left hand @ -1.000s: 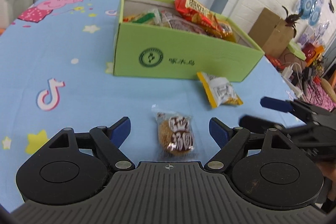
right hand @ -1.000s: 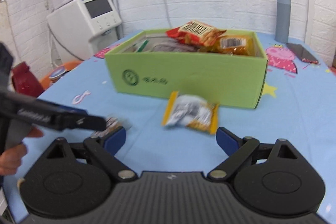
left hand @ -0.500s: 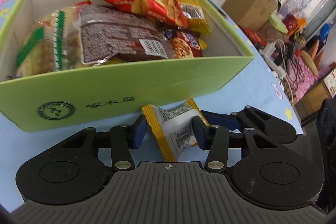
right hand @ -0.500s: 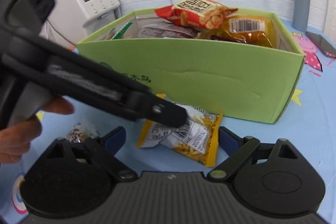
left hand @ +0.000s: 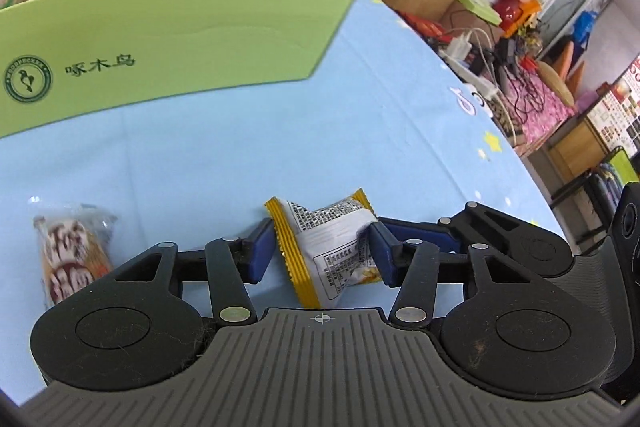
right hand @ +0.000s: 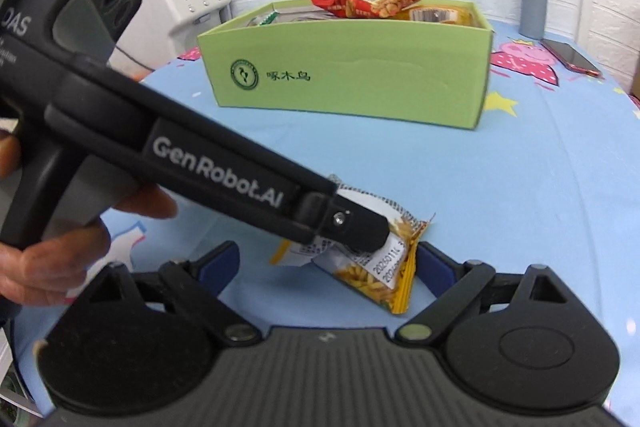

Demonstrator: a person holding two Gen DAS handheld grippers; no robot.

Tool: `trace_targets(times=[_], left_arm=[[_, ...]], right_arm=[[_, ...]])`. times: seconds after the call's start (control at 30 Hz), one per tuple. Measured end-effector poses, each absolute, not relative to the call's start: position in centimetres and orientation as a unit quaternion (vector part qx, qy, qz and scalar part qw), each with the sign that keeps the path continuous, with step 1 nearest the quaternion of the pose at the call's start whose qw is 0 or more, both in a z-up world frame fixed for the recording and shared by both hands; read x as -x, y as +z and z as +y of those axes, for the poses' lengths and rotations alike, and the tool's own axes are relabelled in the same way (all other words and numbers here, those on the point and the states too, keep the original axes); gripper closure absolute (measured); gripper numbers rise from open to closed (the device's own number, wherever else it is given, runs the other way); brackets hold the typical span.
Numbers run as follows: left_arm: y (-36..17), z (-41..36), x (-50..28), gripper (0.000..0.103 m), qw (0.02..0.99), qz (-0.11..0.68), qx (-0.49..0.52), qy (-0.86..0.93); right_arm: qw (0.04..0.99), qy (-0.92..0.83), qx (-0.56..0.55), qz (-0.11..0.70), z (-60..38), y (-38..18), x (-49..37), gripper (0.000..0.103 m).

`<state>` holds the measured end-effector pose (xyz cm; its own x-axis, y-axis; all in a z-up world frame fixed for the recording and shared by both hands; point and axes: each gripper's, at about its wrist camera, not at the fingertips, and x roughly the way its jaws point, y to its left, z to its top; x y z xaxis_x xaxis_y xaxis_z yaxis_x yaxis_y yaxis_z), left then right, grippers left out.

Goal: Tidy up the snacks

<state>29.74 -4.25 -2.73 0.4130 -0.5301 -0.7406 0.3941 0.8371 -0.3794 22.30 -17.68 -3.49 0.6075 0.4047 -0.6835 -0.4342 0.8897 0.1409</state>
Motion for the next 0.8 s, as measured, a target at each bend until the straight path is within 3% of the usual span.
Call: trace_targets(times=[0.17, 0.4, 0.5, 0.8], left_arm=[[-1.8, -4.0, -27.2, 0.061, 0.856, 0.443, 0.069, -0.259], [1.1, 2.0, -24.8, 0.049, 0.895, 0.385, 0.108, -0.198], [2.0, 4.5, -24.7, 0.04, 0.914, 0.362, 0.112, -0.144], [-0.4, 8.6, -26.2, 0.039, 0.9, 0.392, 0.16, -0.106]], right_arm=[[0.903, 0.225, 0.0, 0.367, -18.8, -3.2, -20.4, 0.01], [0.912, 0.217, 0.005, 0.348, -19.9, -2.5, -19.3, 0.01], [0.913, 0.222, 0.019, 0.341, -19.6, -2.3, -20.0, 0.01], [0.898, 0.254, 0.041, 0.357, -17.8, -3.1, -22.4, 0.009]])
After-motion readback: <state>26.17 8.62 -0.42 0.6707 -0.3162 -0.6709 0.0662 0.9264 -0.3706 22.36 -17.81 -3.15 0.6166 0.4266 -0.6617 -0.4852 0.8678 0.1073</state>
